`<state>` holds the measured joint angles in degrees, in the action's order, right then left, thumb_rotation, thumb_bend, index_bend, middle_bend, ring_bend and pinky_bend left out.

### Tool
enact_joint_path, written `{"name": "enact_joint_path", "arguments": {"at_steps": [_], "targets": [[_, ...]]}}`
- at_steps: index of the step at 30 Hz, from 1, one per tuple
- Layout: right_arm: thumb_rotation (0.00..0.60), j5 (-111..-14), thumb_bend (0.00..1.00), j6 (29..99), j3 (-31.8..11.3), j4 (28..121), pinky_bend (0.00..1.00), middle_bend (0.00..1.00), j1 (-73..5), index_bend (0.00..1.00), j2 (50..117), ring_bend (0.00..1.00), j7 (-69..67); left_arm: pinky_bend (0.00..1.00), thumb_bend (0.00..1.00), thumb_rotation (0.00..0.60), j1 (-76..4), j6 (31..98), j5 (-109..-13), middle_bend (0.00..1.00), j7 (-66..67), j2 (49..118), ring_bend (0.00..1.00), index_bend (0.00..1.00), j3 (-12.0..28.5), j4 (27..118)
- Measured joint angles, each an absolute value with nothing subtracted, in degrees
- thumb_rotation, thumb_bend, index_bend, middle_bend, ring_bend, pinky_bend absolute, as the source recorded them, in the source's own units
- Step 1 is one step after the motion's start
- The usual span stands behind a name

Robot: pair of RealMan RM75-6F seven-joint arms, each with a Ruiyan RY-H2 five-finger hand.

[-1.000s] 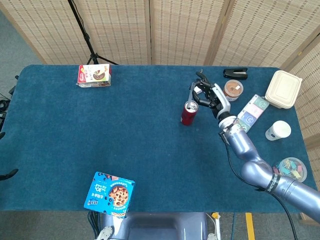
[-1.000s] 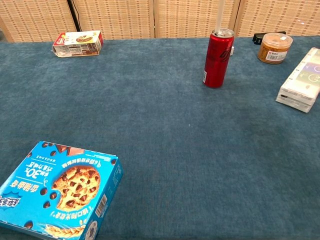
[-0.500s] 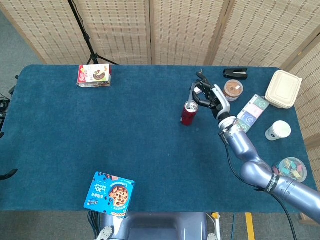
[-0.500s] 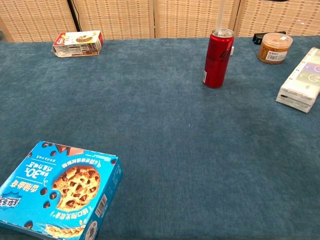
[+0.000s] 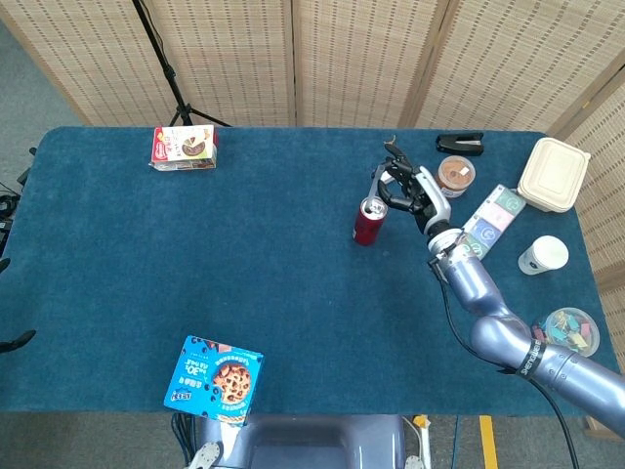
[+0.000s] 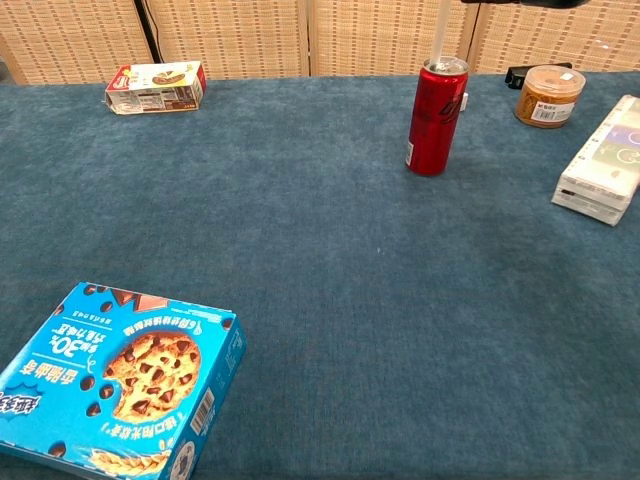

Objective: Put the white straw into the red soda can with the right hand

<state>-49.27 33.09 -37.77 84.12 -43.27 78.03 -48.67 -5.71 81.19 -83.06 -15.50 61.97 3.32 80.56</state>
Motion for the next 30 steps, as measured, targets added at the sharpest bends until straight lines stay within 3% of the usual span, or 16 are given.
{"name": "enact_joint_path", "arguments": {"at_steps": [30], "targets": [[0.6,-49.9,0.58,32.7,-36.4,82.4,0.0,0.0,-43.2,0.54,78.9,0.0,-48.1,0.0,0.0,0.6,-5.8,80.7,-83.0,0.0,-16.0,62.4,0.0,0.0,3.1,79.7]]}}
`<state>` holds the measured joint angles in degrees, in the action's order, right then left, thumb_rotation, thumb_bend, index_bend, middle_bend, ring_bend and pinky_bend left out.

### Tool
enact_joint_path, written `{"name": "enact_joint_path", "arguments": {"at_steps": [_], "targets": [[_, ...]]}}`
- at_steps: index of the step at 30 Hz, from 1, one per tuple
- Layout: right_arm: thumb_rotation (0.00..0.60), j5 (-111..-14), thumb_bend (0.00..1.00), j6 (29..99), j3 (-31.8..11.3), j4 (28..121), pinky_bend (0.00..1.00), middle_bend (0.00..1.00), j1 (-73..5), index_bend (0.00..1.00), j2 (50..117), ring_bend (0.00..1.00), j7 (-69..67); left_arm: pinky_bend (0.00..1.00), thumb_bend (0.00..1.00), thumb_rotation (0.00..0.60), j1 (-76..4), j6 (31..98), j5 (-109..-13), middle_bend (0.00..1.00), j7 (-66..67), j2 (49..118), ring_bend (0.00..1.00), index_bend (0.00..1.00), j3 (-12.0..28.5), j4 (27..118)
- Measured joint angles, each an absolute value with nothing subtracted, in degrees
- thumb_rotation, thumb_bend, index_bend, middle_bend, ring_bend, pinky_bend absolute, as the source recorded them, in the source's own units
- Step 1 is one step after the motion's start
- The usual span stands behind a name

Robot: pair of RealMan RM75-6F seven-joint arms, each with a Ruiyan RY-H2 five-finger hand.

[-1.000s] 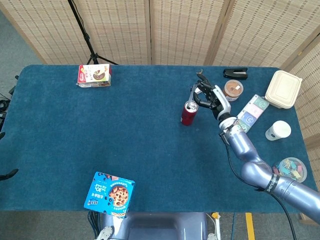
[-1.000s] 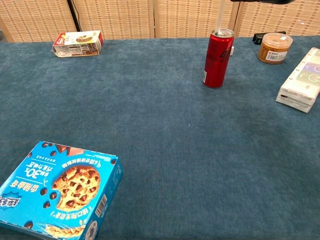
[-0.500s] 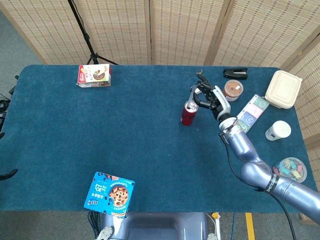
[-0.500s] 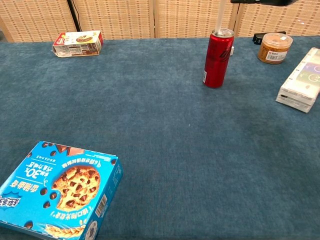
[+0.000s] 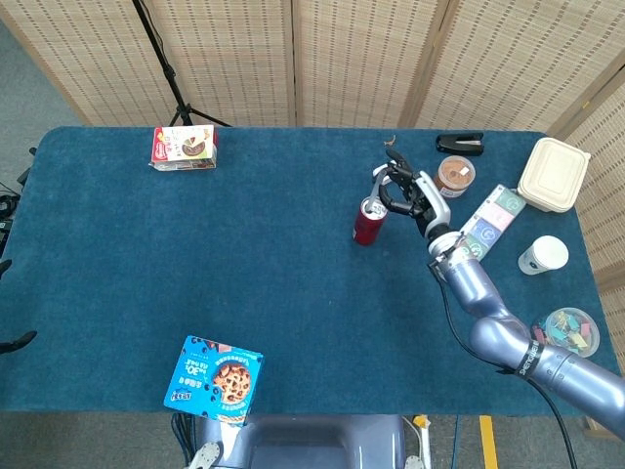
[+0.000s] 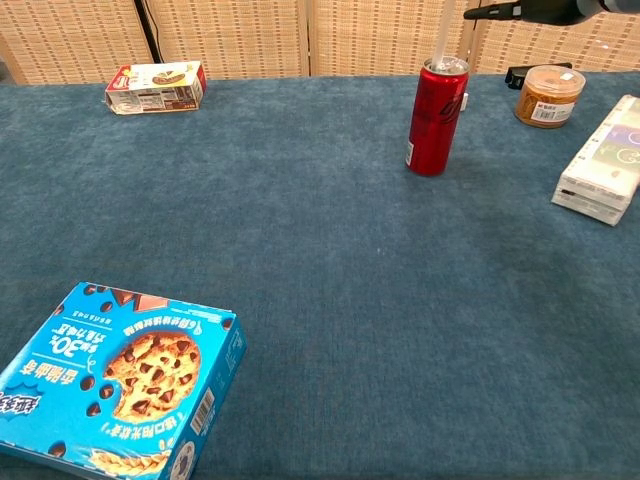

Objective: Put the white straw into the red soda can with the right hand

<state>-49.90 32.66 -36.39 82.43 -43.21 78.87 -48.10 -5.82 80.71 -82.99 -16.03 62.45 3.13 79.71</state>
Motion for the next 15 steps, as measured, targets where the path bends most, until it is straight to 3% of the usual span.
{"name": "enact_joint_path", "arguments": {"at_steps": [15], "targets": [[0.6,-51.5,0.58,32.1,-34.2,78.9,0.0,0.0,-44.0,0.54,81.0,0.0,-46.6,0.0,0.0,0.6,-6.1,79.9,-82.9,0.0,-16.5,62.7,0.0,0.0,3.1,79.3]]}}
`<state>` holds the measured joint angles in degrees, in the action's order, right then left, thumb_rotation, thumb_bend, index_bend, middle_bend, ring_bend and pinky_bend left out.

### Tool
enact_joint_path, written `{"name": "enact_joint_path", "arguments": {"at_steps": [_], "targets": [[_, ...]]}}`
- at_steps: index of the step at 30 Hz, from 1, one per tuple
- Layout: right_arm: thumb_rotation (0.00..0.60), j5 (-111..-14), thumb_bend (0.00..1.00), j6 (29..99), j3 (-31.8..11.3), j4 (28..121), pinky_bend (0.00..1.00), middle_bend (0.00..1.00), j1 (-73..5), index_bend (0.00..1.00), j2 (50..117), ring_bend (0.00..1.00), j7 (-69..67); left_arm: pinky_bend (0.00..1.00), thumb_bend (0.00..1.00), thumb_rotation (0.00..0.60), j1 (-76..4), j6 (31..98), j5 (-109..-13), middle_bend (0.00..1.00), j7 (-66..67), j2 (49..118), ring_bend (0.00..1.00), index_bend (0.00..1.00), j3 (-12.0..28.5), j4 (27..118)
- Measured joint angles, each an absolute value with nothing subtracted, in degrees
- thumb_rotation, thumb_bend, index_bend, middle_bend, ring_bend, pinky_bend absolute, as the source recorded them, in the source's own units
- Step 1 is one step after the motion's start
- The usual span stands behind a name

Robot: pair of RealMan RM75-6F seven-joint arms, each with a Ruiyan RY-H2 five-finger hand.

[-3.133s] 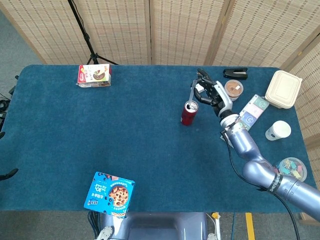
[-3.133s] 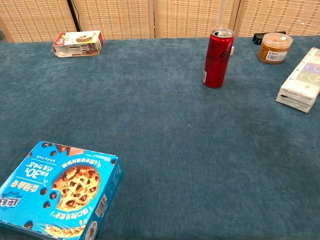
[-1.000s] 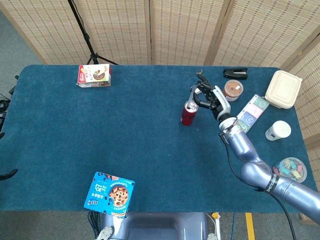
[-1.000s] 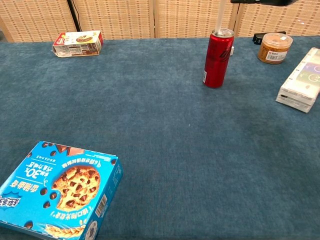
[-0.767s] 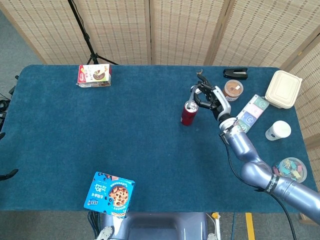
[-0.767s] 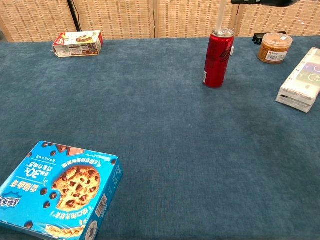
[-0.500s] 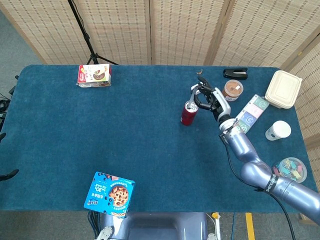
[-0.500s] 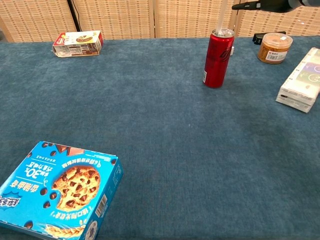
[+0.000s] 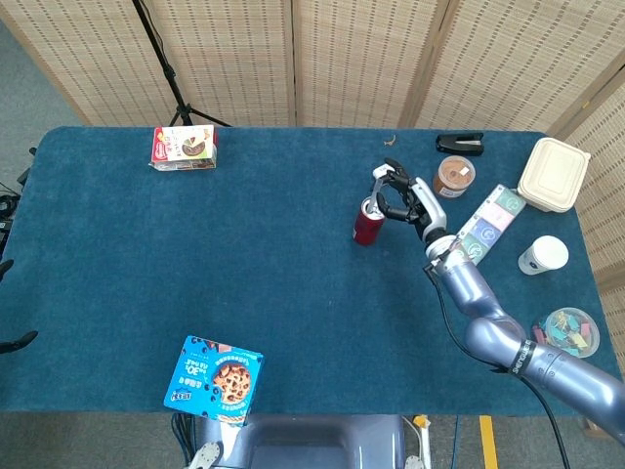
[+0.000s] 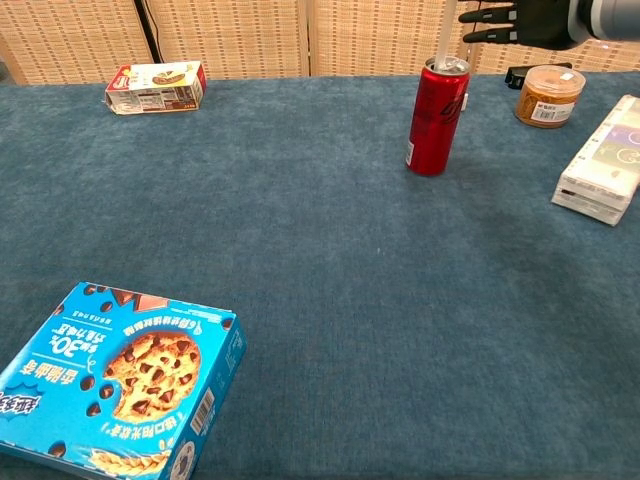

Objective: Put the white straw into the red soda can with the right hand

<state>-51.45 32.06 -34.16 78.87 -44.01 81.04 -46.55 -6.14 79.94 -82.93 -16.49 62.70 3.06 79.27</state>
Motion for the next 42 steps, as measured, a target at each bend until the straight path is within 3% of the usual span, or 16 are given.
{"name": "enact_joint_path", "arguments": {"at_steps": [42], "targets": [[0.6,-59.2,0.58,29.0,-30.3,68.6,0.0,0.0,-45.9,0.52,86.9,0.0,-47.1,0.0,0.0,0.6,-6.5,78.3,-82.3,0.0,-17.8,63.5,0.0,0.0,2.9,77.9]]}}
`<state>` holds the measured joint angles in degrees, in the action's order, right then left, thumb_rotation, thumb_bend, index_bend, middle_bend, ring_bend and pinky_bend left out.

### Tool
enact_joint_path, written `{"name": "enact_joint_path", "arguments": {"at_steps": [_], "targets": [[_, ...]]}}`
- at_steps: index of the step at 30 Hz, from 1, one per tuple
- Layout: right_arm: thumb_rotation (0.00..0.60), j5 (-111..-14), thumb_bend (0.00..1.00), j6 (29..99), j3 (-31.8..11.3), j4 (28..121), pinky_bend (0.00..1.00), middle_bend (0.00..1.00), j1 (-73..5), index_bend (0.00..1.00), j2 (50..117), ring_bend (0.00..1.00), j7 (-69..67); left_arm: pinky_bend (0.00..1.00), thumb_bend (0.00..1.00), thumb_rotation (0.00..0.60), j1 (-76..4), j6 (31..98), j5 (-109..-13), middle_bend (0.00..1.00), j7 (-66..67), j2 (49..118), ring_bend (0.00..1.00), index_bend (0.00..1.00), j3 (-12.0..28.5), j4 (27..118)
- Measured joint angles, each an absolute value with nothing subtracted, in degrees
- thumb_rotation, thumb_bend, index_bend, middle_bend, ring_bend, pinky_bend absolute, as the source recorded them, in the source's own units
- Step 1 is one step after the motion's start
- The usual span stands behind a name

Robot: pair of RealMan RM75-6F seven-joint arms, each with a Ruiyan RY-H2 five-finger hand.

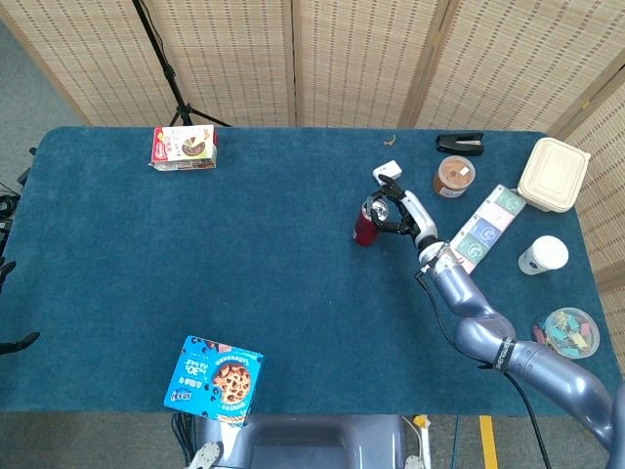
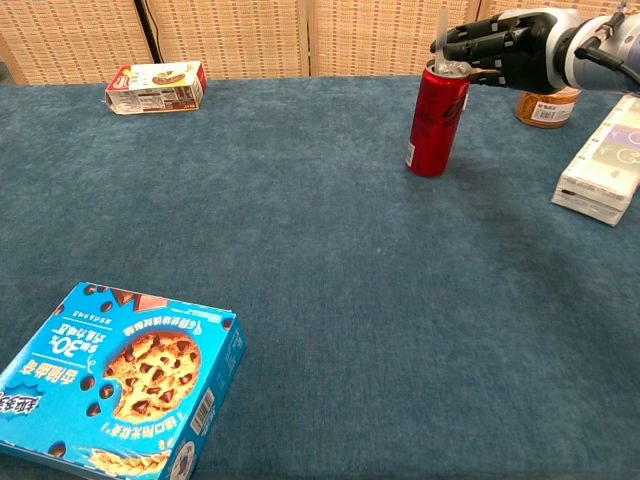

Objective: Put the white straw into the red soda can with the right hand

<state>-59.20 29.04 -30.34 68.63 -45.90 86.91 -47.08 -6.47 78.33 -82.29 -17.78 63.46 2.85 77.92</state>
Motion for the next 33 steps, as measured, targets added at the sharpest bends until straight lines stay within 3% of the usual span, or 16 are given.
{"name": "enact_joint_path", "arguments": {"at_steps": [7,12,19,22,24,26,33], "targets": [[0.6,-59.7,0.59,29.1,-29.7,67.5,0.0,0.0,-46.4,0.45,87.7,0.0,-46.5,0.0,0.0,0.6,-6.5,78.2,-82.2,0.0,-18.5,63.6,0.0,0.0,2.8,77.4],[0.6,-60.5,0.59,29.5,-29.7,67.8,0.0,0.0,-46.3,0.34,87.7,0.0,-46.9,0.0,0.0,0.6,-6.4,78.1,-82.2,0.0,-19.0,63.7,0.0,0.0,2.8,76.9],[0.6,-61.3,0.6,29.7,-29.8,68.3,0.0,0.0,-46.3,0.31,87.3,0.0,-47.2,0.0,0.0,0.6,-6.3,78.1,-82.2,0.0,-19.7,63.8,0.0,0.0,2.8,76.5],[0.6,-61.9,0.6,30.3,-29.6,68.8,0.0,0.0,-46.0,0.22,87.0,0.0,-47.2,0.0,0.0,0.6,-6.4,78.1,-82.3,0.0,-19.8,63.9,0.0,0.0,2.8,76.3],[0.6,-62.5,0.6,30.6,-29.3,68.9,0.0,0.0,-45.9,0.08,86.9,0.0,-47.2,0.0,0.0,0.6,-6.4,78.1,-82.3,0.0,-19.8,63.9,0.0,0.0,2.8,76.3],[0.6,-62.9,0.6,30.8,-29.1,68.9,0.0,0.0,-45.8,0.01,86.8,0.0,-47.2,0.0,0.0,0.6,-6.5,78.1,-82.4,0.0,-19.9,63.9,0.0,0.0,2.8,76.3],[0.6,-65.3,0.6,33.8,-28.6,69.5,0.0,0.0,-45.4,0.0,86.3,0.0,-46.3,0.0,0.0,0.6,-6.6,78.1,-82.2,0.0,-19.7,63.8,0.0,0.0,3.1,76.7]]}}
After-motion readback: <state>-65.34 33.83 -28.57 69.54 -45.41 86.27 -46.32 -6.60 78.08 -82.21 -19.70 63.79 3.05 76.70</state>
